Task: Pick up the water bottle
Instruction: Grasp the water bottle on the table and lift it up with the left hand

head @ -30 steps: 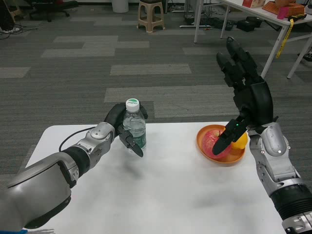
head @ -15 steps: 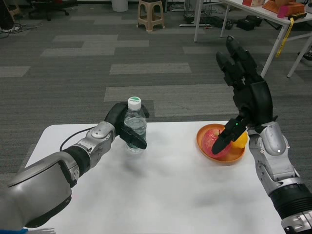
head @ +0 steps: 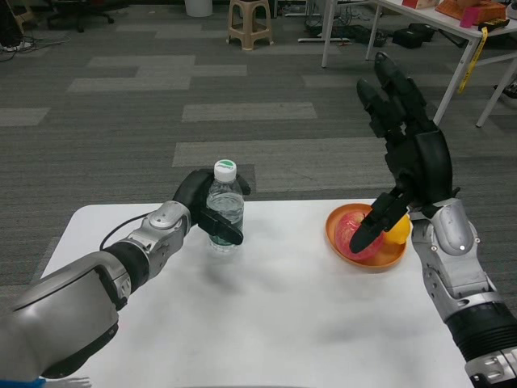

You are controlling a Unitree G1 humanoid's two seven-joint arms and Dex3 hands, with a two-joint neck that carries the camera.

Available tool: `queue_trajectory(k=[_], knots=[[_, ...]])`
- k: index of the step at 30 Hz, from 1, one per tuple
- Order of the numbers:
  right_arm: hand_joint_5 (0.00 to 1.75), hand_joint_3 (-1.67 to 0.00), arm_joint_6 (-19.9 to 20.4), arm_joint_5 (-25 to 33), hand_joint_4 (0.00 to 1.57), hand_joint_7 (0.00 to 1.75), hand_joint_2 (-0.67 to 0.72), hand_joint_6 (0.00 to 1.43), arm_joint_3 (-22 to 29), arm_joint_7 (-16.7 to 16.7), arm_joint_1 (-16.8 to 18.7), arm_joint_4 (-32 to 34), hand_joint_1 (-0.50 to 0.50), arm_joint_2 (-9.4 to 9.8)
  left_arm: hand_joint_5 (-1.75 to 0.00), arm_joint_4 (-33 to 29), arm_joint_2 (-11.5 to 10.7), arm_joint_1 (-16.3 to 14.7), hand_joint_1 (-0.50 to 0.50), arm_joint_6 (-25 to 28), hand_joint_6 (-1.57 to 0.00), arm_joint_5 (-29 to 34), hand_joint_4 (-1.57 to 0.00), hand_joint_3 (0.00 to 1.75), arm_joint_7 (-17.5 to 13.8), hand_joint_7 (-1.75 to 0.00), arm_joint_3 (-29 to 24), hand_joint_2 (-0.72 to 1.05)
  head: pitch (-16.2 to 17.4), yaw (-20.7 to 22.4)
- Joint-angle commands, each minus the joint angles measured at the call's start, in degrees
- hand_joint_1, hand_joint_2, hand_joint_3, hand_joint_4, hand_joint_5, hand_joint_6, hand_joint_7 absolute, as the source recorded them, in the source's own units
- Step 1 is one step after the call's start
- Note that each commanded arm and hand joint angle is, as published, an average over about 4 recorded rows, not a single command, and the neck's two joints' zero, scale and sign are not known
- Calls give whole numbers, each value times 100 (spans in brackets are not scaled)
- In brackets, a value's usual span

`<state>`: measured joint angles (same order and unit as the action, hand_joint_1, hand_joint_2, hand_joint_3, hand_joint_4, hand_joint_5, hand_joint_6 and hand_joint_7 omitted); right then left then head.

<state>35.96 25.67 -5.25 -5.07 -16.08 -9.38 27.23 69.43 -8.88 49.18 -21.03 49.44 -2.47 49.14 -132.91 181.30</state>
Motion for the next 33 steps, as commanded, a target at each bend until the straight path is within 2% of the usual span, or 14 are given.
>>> queue_trajectory(k=[1, 7, 10, 12, 14, 15, 18, 20, 25, 29, 33], knots=[[0, 0, 43, 26, 0, 0, 53, 0, 68, 6, 57, 72, -42, -10, -175, -88, -4, -97, 50, -31, -131, 22, -150, 2, -128, -112, -87, -2, 1, -14], [0, 0, 43, 33, 0, 0, 53, 0, 72, 15, 109, 129, -42, -8, -175, -400, -89, -231, 50, -277, -131, -28, -150, 9, -418, -115, -254, -2, 13, -24], [0, 0, 43, 33, 0, 0, 53, 0, 72, 15, 131, 164, -42, -1, -175, -518, -109, -314, 50, -424, -120, -48, -133, 9, -504, -138, -379, -24, 17, -8], [0, 0, 43, 28, 0, 0, 53, 0, 72, 17, 147, 180, -42, 1, -175, -556, -120, -350, 50, -463, -107, -59, -121, 9, -515, -150, -417, -46, 23, 9], [0, 0, 43, 31, 0, 0, 53, 0, 70, 22, 160, 202, -42, 1, -175, -569, -129, -371, 50, -510, -97, -75, -122, 9, -513, -154, -423, -59, 26, 18], [0, 0, 43, 31, 0, 0, 53, 0, 68, 24, 167, 215, -42, 1, -175, -571, -131, -380, 50, -534, -96, -88, -127, 9, -506, -155, -421, -64, 26, 24], [0, 0, 43, 28, 0, 0, 53, 0, 68, 24, 178, 239, -42, -1, -175, -571, -131, -396, 50, -545, -94, -119, -140, 9, -495, -161, -414, -68, 25, 33], [0, 0, 43, 31, 0, 0, 53, 0, 68, 24, 186, 252, -42, -8, -175, -578, -131, -407, 50, -551, -94, -136, -142, 9, -486, -161, -417, -72, 26, 31], [0, 0, 47, 26, 0, 0, 53, 0, 72, 28, 211, 283, -42, -16, -175, -764, -166, -448, 50, -613, -89, -206, -142, 9, -486, -161, -524, -66, 41, 34], [0, 0, 43, 26, 0, 0, 53, 0, 68, 33, 211, 287, -42, -25, -175, -1235, -272, -484, 50, -608, -82, -514, -142, 9, -513, -161, -814, -64, 73, 23], [0, 0, 43, 26, 0, 0, 53, 0, 68, 50, 215, 296, -42, -30, -175, -1806, -355, -593, 50, -604, -79, -1085, -138, 9, -513, -161, -1359, -64, 94, 11]])
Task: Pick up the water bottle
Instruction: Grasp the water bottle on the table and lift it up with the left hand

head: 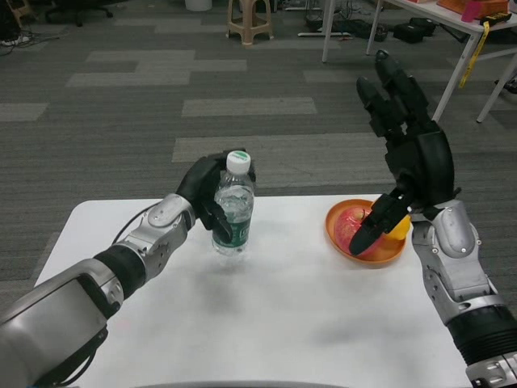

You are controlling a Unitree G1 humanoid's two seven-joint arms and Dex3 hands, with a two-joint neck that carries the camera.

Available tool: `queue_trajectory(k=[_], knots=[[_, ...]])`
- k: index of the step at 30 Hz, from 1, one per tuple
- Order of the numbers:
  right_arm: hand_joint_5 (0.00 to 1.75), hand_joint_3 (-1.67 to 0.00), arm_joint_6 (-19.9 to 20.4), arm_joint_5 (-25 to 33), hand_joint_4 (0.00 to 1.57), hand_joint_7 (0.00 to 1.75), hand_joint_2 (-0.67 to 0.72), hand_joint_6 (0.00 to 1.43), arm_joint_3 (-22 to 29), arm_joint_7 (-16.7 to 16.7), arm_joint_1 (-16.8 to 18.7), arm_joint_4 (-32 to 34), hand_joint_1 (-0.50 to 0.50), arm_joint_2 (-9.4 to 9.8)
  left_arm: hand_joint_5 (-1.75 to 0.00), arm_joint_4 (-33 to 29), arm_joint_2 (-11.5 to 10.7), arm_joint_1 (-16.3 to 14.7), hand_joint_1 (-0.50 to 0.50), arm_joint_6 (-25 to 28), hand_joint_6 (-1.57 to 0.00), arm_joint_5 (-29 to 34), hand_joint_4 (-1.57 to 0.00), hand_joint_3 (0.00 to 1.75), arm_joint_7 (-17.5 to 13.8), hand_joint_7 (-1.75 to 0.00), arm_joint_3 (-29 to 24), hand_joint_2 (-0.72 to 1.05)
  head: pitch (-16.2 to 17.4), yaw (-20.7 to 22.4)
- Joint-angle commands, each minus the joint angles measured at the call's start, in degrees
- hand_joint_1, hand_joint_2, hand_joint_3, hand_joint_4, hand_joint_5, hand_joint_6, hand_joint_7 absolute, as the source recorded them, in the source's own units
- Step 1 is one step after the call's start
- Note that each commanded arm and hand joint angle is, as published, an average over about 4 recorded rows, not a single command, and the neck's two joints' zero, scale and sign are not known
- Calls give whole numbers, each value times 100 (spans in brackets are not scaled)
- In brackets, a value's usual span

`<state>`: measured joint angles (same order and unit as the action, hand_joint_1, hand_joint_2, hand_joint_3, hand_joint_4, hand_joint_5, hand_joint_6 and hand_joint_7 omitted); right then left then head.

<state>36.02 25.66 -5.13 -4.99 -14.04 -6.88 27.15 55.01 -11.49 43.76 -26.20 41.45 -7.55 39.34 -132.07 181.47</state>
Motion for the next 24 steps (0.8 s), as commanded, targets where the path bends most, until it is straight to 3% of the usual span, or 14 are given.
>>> queue_trajectory(k=[1, 10, 24], knots=[[0, 0, 37, 27, 0, 0, 52, 0, 53, 49, 13, 46, -42, -24, -175, -500, -101, -81, 50, -89, -77, -420, -138, 9, 1, -161, -491, -64, 14, -5], [0, 0, 37, 27, 0, 0, 52, 0, 47, 77, 2, 33, -42, -26, -175, -1493, -192, -276, 50, -96, -73, -1253, -138, 9, 135, -161, -1166, -64, 14, 10], [0, 0, 37, 27, 0, 0, 53, 0, 38, 90, -53, -24, -42, -19, -175, -1968, -251, -353, 50, -122, -76, -684, -138, 9, 149, -161, -1159, -72, 16, 2]])
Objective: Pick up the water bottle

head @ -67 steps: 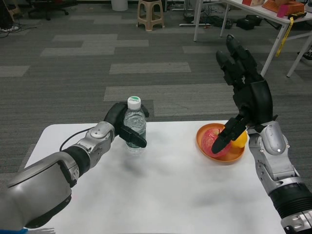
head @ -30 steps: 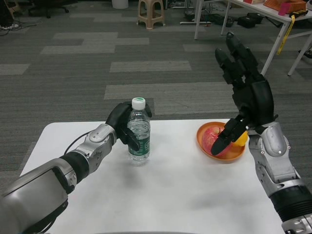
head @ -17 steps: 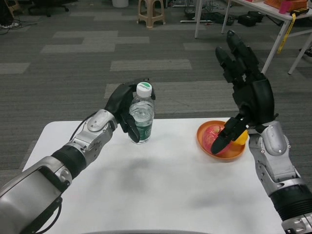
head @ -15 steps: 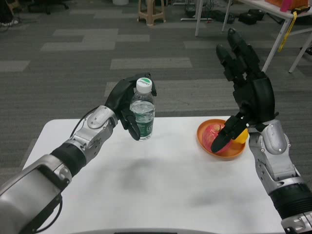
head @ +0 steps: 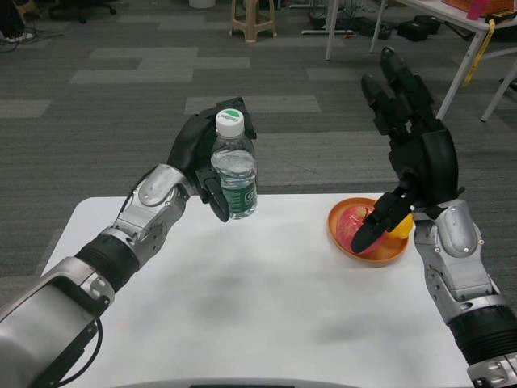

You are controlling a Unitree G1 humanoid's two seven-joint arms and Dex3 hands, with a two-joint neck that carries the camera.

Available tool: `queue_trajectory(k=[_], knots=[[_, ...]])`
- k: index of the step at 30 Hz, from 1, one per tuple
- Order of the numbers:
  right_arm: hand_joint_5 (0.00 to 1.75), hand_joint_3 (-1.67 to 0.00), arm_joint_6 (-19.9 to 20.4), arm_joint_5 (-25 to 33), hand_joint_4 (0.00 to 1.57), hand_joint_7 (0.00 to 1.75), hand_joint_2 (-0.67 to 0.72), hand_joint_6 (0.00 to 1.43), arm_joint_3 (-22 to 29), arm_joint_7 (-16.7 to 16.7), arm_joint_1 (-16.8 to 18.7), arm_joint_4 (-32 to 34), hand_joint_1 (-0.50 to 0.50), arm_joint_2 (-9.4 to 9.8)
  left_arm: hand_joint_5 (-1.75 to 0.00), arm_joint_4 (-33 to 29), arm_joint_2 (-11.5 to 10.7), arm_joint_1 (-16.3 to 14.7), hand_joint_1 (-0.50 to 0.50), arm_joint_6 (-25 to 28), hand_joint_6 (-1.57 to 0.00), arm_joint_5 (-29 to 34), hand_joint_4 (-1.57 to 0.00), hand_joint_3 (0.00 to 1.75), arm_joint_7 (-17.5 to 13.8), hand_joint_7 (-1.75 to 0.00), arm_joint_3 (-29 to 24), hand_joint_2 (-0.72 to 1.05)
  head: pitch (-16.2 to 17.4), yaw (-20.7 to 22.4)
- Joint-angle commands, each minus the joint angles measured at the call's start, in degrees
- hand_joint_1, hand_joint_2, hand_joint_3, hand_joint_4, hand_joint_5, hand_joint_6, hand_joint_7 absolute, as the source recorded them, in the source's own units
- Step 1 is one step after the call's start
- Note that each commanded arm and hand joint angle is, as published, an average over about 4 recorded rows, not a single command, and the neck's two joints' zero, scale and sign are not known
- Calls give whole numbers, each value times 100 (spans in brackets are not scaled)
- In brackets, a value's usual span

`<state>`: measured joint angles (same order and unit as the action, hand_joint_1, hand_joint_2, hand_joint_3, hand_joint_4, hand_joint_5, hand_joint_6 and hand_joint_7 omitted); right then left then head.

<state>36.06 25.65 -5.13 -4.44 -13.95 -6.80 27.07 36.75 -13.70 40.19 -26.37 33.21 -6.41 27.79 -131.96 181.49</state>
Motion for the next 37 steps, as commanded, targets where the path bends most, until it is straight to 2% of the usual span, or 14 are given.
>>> queue_trajectory(k=[1, 7, 21, 37], knots=[[0, 0, 33, 28, 0, 0, 53, 0, 38, 38, -66, -40, -42, -7, -175, -173, -32, 2, 50, -105, -76, 175, -138, 9, 32, -161, 9, -72, 7, -2], [0, 0, 33, 28, 0, 2, 53, 0, 36, 40, -88, -78, -42, 2, -175, -265, -38, 2, 50, -105, -76, 252, -138, 9, 35, -161, 42, -68, 16, 14], [0, 0, 33, 30, 0, 0, 50, 0, 20, 40, -134, -146, -42, 17, -175, -320, -45, 24, 50, -105, -76, 263, -138, 9, 35, -161, 62, -72, 8, 11], [0, 0, 33, 28, 0, 0, 53, 0, 20, 40, -134, -146, -42, 17, -175, -335, -45, 15, 50, -105, -76, 257, -138, 9, 26, -161, 68, -72, 12, 14]])
